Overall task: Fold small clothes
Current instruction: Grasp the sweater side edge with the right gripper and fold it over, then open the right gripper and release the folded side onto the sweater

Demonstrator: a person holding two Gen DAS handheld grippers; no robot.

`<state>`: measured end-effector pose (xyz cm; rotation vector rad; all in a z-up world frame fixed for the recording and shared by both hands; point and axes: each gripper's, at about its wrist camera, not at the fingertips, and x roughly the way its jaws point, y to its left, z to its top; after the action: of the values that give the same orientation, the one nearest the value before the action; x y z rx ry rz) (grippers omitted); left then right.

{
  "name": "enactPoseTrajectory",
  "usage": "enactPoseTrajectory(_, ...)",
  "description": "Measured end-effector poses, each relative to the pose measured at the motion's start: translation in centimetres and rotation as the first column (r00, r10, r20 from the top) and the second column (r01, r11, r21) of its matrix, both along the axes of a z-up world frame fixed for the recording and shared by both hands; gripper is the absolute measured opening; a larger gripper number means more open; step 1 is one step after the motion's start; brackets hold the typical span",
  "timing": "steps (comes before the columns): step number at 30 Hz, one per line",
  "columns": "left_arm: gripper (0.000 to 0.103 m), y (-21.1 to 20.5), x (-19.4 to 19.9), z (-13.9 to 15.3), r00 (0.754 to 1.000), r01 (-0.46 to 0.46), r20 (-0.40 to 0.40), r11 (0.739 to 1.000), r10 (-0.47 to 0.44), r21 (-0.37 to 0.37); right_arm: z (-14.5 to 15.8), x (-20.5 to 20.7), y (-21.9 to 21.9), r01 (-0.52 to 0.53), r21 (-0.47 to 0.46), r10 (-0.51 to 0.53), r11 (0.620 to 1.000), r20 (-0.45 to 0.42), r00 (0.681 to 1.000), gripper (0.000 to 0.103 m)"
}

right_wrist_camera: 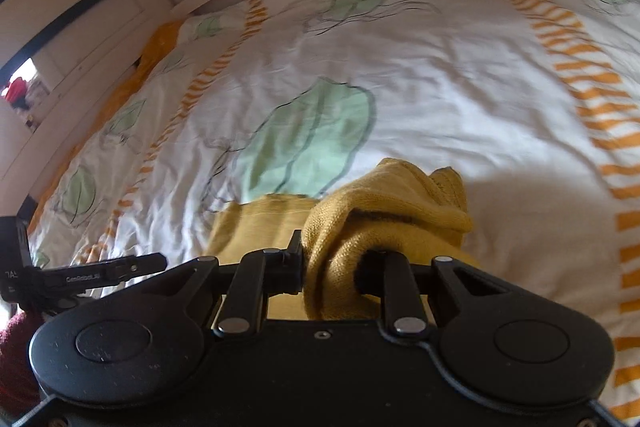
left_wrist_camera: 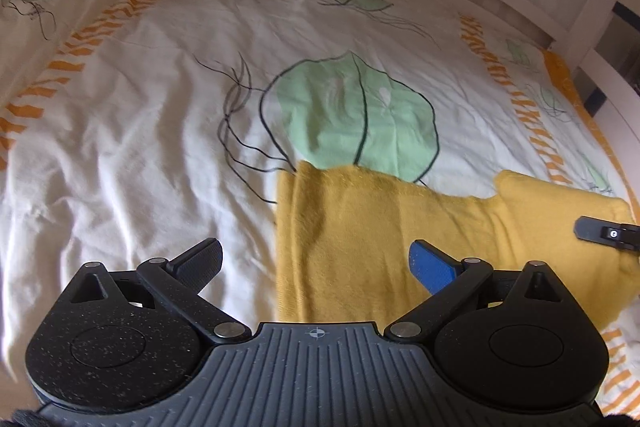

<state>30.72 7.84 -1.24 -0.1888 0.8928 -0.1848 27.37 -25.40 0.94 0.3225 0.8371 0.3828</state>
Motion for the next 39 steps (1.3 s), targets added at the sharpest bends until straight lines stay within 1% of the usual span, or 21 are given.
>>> enactPoseTrajectory(3,0.101,1.2,0.1,0.0,1.000,-0.012,-0.009,1.000,0.012,-0.009,-0.4,0.6,3.7,-0.054,-0.017,0.054,0.998,-0.011,0.998,0.029)
enactPoseTrajectory(6,0.101,2.4,0.3,-0.2,0.999,-0.039,-0.018,0.999,0.039,-0.009,-1.5,1.2,7.0,-0.082,-0.025,0.081,0.996,-0.036,0.996,0.029)
enactPoseTrajectory(10,0.101,3.4,0.6,-0.5,0.998,-0.061,-0.029,0.998,0.060,-0.021,-3.4,1.6,10.9,-0.103,-0.056,0.099,0.993,-0.071,0.993,0.029)
enactPoseTrajectory(13,0.101,3.8,0.8,-0.6,0.998,-0.063,-0.031,0.998,0.062,-0.031,-4.8,1.4,12.8,-0.108,-0.083,0.101,0.991,-0.091,0.991,0.030)
enactPoseTrajectory(15,0.101,4.0,0.8,-0.5,0.998,-0.064,-0.031,0.997,0.063,-0.039,-5.6,1.4,14.0,-0.103,-0.108,0.092,0.989,-0.097,0.991,0.032)
enactPoseTrajectory(16,0.101,4.1,0.8,-0.5,0.998,-0.065,-0.030,0.997,0.064,-0.044,-5.9,1.4,14.4,-0.105,-0.119,0.093,0.987,-0.098,0.991,0.037)
enactPoseTrajectory(17,0.101,4.2,0.8,-0.5,0.997,-0.067,-0.030,0.997,0.066,-0.048,-6.2,1.4,14.7,-0.107,-0.120,0.096,0.987,-0.099,0.990,0.038)
enactPoseTrajectory(18,0.101,4.3,0.8,-0.4,0.997,-0.070,-0.028,0.996,0.069,-0.051,-6.5,1.4,15.0,-0.109,-0.115,0.098,0.987,-0.100,0.990,0.042)
enactPoseTrajectory(19,0.101,4.5,0.7,-0.3,0.997,-0.075,-0.026,0.996,0.074,-0.054,-6.6,1.4,15.3,-0.111,-0.109,0.101,0.988,-0.097,0.990,0.050)
enactPoseTrajectory(20,0.101,4.6,0.7,-0.3,0.997,-0.078,-0.023,0.995,0.077,-0.056,-6.6,1.2,15.7,-0.120,-0.101,0.111,0.988,-0.085,0.990,0.055)
enactPoseTrajectory(21,0.101,4.7,0.7,-0.2,0.997,-0.082,-0.020,0.995,0.081,-0.057,-6.5,1.1,15.9,-0.135,-0.095,0.128,0.986,-0.071,0.989,0.061)
enactPoseTrajectory(22,0.101,4.9,0.8,-0.1,0.996,-0.086,-0.018,0.995,0.085,-0.057,-6.3,0.9,16.1,-0.148,-0.093,0.144,0.985,-0.057,0.988,0.065)
enactPoseTrajectory(24,0.101,5.0,0.8,-0.1,0.996,-0.092,-0.015,0.994,0.091,-0.057,-5.9,0.5,16.3,-0.172,-0.077,0.170,0.982,-0.024,0.985,0.065)
enactPoseTrajectory(28,0.101,5.0,0.8,-0.2,0.995,-0.095,-0.016,0.994,0.094,-0.057,-5.0,-0.1,15.8,-0.204,0.010,0.204,0.979,0.034,0.978,0.065)
enactPoseTrajectory(32,0.101,5.2,0.8,-0.2,0.995,-0.097,-0.019,0.994,0.096,-0.058,-3.5,-0.8,15.8,-0.243,0.058,0.236,0.968,0.103,0.966,0.065)
enactPoseTrajectory(35,0.101,5.3,0.7,-0.2,0.995,-0.100,-0.018,0.993,0.099,-0.058,-2.6,-1.2,15.2,-0.240,0.093,0.227,0.966,0.133,0.965,0.065)
enactPoseTrajectory(39,0.101,5.4,0.7,-0.2,0.995,-0.103,-0.017,0.993,0.102,-0.066,-2.0,-1.7,12.9,-0.187,0.137,0.165,0.973,0.157,0.974,0.066)
